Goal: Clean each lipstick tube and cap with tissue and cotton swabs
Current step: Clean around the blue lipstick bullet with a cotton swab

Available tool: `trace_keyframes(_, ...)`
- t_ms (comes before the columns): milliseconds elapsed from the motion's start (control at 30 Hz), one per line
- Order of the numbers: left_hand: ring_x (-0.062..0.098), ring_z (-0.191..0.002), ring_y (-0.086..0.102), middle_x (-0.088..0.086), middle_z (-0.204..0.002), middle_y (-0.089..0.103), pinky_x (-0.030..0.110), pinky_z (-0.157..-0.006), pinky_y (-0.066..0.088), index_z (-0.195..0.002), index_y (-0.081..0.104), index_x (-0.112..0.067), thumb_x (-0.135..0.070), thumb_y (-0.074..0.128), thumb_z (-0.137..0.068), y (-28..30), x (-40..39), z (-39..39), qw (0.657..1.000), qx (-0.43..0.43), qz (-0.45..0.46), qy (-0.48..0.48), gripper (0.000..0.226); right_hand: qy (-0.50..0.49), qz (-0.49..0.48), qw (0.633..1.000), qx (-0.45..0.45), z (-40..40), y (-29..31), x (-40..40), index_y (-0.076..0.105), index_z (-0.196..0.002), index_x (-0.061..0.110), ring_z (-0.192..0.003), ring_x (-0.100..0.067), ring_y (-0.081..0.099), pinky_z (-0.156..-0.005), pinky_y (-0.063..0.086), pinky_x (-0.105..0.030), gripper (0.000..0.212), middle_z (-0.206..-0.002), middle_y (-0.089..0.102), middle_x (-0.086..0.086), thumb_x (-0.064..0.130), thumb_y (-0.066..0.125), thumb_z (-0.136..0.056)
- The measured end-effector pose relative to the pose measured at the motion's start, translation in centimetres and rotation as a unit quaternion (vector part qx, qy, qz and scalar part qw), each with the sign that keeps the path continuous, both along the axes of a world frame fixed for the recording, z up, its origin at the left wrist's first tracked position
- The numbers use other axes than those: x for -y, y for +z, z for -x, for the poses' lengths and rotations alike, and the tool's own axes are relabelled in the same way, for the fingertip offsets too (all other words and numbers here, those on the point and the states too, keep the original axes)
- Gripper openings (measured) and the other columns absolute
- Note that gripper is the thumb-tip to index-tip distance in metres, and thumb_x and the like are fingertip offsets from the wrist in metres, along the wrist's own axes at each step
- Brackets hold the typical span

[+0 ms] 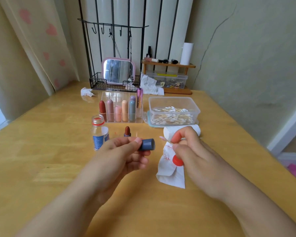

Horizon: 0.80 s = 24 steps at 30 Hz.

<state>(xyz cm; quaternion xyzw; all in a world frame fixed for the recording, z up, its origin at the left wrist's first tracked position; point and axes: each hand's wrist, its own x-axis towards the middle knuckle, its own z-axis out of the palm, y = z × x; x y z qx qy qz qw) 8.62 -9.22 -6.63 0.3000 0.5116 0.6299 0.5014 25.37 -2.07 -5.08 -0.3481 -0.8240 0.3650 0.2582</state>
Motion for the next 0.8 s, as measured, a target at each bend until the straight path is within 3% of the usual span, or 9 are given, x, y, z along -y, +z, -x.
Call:
trace_keyframes(133,0.016,-0.053,0.056,0.015,-0.072,0.064,0.022,-0.054,0.053,-0.102,0.063,0.008,-0.014,0.051,-0.091,0.4,0.1,0.1,0.999,0.044,-0.018,-0.017,0.028,0.023,-0.028,0.999,0.040,0.0,1.1,0.4,0.039,-0.081,0.031,-0.070,-0.008,0.047,-0.064,0.038,-0.027,0.013,-0.067,0.048,0.009,0.033,0.036,-0.093)
trace_keyframes(267,0.015,-0.051,0.055,0.014,-0.069,0.064,0.022,-0.052,0.052,-0.092,0.066,0.006,-0.015,0.053,-0.089,0.3,0.1,0.2,0.999,0.044,-0.021,-0.010,0.024,0.033,-0.081,0.996,0.008,-0.2,1.4,0.2,0.046,-0.082,0.035,-0.074,-0.024,0.059,-0.068,0.044,-0.038,0.009,-0.067,0.056,0.000,0.033,0.042,-0.090)
trace_keyframes(367,0.015,-0.052,0.054,0.013,-0.069,0.063,0.021,-0.053,0.051,-0.091,0.067,0.005,-0.017,0.055,-0.085,0.0,0.0,0.0,0.999,0.020,-0.020,-0.018,0.025,0.018,-0.118,0.993,-0.013,-0.2,0.3,0.0,0.050,-0.086,0.036,-0.069,-0.024,0.060,-0.069,0.048,-0.044,0.007,-0.071,0.062,-0.003,0.035,0.047,-0.092)
trace_keyframes(467,0.014,-0.052,0.053,0.013,-0.070,0.063,0.020,-0.054,0.050,-0.089,0.072,0.002,-0.024,0.058,-0.075,-0.2,-0.1,-0.2,1.000,-0.009,-0.012,-0.024,0.032,0.002,-0.172,0.985,-0.013,-0.3,-1.3,-0.2,0.051,-0.084,0.035,-0.070,-0.010,0.056,-0.063,0.044,-0.021,0.005,-0.071,0.060,0.005,0.037,0.046,-0.084)
trace_keyframes(533,0.013,-0.052,0.052,0.013,-0.070,0.062,0.019,-0.053,0.049,-0.082,0.075,-0.004,-0.026,0.058,-0.072,-0.3,-0.1,-0.4,0.999,-0.024,-0.009,-0.030,0.030,-0.009,-0.207,0.978,-0.012,-0.3,-1.8,-0.3,0.052,-0.083,0.033,-0.072,-0.001,0.051,-0.063,0.038,-0.013,0.005,-0.070,0.058,0.010,0.034,0.048,-0.085)
trace_keyframes(600,0.013,-0.052,0.050,0.012,-0.069,0.061,0.019,-0.053,0.048,-0.078,0.077,-0.009,-0.027,0.059,-0.071,-0.4,-0.1,-0.6,0.999,-0.035,-0.004,-0.036,0.027,-0.017,-0.236,0.971,-0.017,-0.3,-2.1,-0.3,0.052,-0.085,0.033,-0.073,0.001,0.051,-0.065,0.039,-0.014,0.009,-0.074,0.058,0.010,0.037,0.044,-0.087)
trace_keyframes(700,0.014,-0.053,0.047,0.012,-0.066,0.059,0.019,-0.051,0.047,-0.078,0.074,-0.004,-0.026,0.059,-0.068,-0.6,-0.1,-0.7,0.999,-0.042,0.004,-0.032,0.028,-0.026,-0.285,0.958,0.005,-0.2,-2.3,-0.5,0.053,-0.087,0.028,-0.073,-0.011,0.051,-0.065,0.040,-0.029,0.016,-0.072,0.057,0.006,0.035,0.039,-0.086)
trace_keyframes(800,0.015,-0.055,0.047,0.014,-0.065,0.058,0.019,-0.050,0.046,-0.077,0.072,-0.004,-0.025,0.060,-0.067,-0.6,-0.2,-0.8,0.999,-0.041,0.012,-0.017,0.026,0.006,-0.308,0.951,0.019,-0.4,-2.4,-0.3,0.058,-0.083,0.020,-0.068,-0.008,0.045,-0.061,0.039,-0.030,0.017,-0.066,0.054,0.007,0.027,0.043,-0.086)
